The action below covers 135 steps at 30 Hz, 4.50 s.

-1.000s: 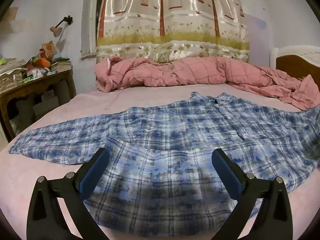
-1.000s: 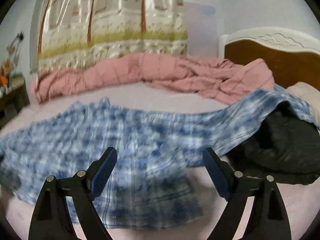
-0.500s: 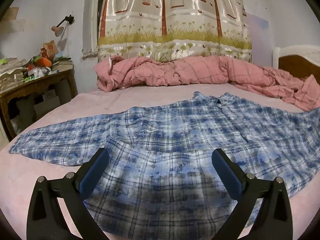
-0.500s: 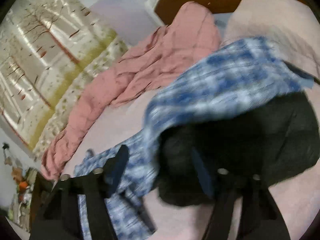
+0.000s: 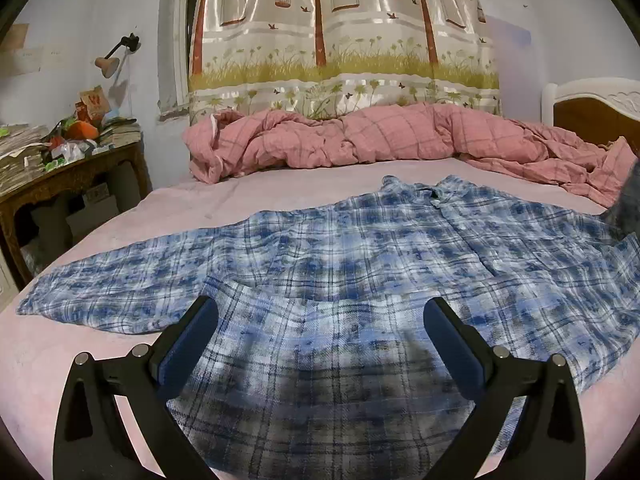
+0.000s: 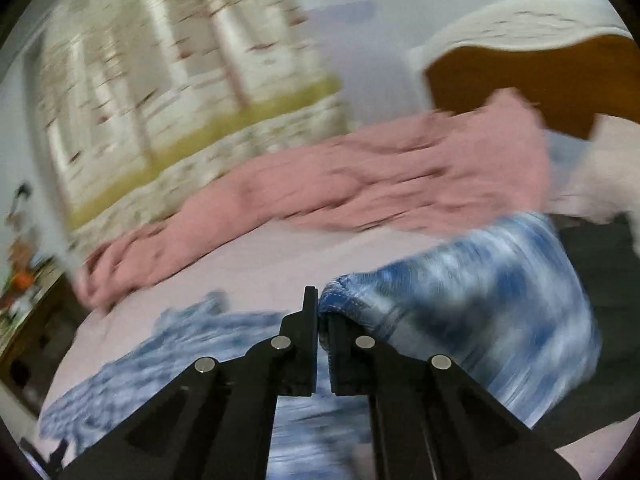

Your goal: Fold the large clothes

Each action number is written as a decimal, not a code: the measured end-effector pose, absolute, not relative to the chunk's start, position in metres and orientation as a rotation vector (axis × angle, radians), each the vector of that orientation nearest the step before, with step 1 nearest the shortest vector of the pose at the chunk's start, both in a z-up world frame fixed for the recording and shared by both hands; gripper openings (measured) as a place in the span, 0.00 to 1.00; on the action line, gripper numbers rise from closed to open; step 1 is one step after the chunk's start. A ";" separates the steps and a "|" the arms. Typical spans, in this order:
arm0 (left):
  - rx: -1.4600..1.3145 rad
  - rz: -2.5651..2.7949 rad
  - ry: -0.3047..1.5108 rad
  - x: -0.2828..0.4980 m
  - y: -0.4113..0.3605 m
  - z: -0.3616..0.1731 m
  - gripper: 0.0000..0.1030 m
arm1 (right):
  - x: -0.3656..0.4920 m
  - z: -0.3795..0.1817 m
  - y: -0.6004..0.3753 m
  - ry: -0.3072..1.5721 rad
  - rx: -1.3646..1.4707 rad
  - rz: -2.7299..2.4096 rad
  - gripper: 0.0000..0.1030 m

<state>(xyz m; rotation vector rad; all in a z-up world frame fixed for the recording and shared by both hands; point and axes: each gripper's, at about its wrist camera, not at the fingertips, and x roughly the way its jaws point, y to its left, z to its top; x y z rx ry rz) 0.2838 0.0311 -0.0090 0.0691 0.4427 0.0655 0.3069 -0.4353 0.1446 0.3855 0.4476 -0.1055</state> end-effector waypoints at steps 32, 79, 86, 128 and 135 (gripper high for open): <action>0.149 0.043 0.395 0.276 0.011 -0.006 0.99 | 0.335 0.047 -0.359 0.823 0.333 -0.048 0.44; 0.283 -0.643 0.682 0.317 -0.269 -0.016 0.75 | 0.292 0.080 -0.433 0.535 0.491 -0.146 0.44; 0.289 -0.519 0.675 0.363 -0.259 -0.001 0.07 | 0.302 0.065 -0.436 0.583 0.498 -0.131 0.44; 0.235 0.106 0.919 0.505 -0.001 0.049 0.05 | 0.377 -0.002 -0.372 0.799 0.395 0.017 0.44; 0.180 0.095 0.912 0.504 0.008 0.036 0.12 | 0.379 -0.007 -0.372 0.814 0.498 0.154 0.44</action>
